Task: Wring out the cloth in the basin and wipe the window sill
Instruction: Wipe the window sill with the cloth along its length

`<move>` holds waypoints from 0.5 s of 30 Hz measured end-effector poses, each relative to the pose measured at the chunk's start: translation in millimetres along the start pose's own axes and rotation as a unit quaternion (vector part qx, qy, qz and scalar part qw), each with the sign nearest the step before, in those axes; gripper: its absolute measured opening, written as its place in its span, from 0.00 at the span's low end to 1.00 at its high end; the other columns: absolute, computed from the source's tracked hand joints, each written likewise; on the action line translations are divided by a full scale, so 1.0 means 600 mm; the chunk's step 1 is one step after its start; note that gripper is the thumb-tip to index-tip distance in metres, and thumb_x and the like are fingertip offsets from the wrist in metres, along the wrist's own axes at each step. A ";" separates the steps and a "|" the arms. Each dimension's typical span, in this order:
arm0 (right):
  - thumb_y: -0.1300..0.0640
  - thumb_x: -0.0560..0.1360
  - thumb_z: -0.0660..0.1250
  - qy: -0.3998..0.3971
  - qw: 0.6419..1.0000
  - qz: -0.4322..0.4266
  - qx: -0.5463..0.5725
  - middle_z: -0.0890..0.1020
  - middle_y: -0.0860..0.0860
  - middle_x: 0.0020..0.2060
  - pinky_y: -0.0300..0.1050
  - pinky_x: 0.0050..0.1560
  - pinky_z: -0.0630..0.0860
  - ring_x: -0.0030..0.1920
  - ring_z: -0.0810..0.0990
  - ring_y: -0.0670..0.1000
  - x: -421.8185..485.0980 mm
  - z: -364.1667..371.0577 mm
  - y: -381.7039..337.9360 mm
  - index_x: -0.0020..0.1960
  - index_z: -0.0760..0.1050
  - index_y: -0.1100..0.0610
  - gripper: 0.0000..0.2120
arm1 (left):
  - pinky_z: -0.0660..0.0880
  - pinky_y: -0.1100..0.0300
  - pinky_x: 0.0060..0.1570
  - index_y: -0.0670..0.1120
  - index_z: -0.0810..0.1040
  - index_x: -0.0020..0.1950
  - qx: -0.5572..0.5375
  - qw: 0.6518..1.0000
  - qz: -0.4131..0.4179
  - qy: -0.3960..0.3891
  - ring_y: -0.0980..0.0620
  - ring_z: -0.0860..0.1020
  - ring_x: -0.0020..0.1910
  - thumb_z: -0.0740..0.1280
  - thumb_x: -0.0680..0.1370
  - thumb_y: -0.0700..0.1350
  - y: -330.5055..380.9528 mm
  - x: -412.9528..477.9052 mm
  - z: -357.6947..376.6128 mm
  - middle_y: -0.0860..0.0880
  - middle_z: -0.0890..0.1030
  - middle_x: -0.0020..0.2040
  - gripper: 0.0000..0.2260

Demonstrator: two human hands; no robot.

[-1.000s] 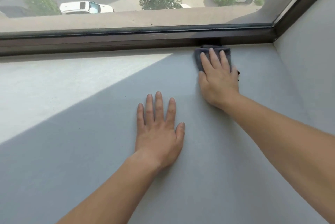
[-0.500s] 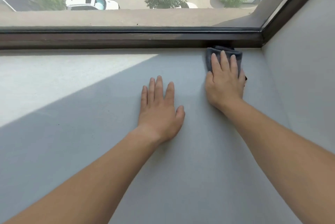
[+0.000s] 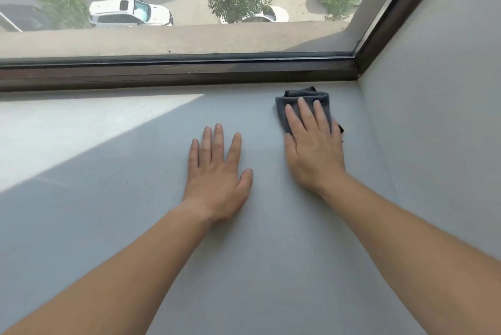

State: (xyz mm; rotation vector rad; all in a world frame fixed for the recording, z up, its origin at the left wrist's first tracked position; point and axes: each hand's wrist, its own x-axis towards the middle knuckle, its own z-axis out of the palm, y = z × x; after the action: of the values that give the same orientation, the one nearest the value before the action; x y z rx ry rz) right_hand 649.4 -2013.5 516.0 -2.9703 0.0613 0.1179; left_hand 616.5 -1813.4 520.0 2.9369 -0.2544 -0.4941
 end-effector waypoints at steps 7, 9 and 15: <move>0.50 0.83 0.49 -0.006 0.995 0.101 0.023 0.46 0.46 0.82 0.56 0.79 0.45 0.81 0.42 0.51 0.061 -0.019 0.074 0.82 0.48 0.48 0.27 | 0.30 0.47 0.74 0.53 0.35 0.79 -0.002 1.000 0.003 0.000 0.47 0.27 0.76 0.45 0.80 0.60 0.000 -0.003 -0.002 0.45 0.31 0.79 0.32; 0.49 0.83 0.48 -0.006 0.994 0.107 0.028 0.46 0.46 0.82 0.56 0.79 0.44 0.81 0.42 0.51 0.061 -0.018 0.077 0.82 0.48 0.49 0.28 | 0.30 0.48 0.74 0.53 0.35 0.79 0.002 1.000 0.006 0.003 0.47 0.28 0.76 0.45 0.80 0.60 0.001 -0.002 -0.002 0.45 0.31 0.79 0.31; 0.50 0.83 0.47 0.009 0.988 0.150 0.031 0.45 0.46 0.82 0.55 0.79 0.42 0.81 0.41 0.50 -0.054 -0.010 0.066 0.82 0.46 0.49 0.28 | 0.29 0.48 0.74 0.52 0.36 0.80 -0.008 1.000 0.009 0.010 0.47 0.28 0.76 0.47 0.81 0.59 -0.002 -0.005 -0.002 0.45 0.31 0.79 0.32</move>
State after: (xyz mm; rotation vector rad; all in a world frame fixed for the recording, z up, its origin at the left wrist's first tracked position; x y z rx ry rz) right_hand 615.5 -2052.4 518.0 -2.8801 0.5046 0.1225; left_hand 614.6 -1811.5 521.9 2.9197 -0.2724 -0.4622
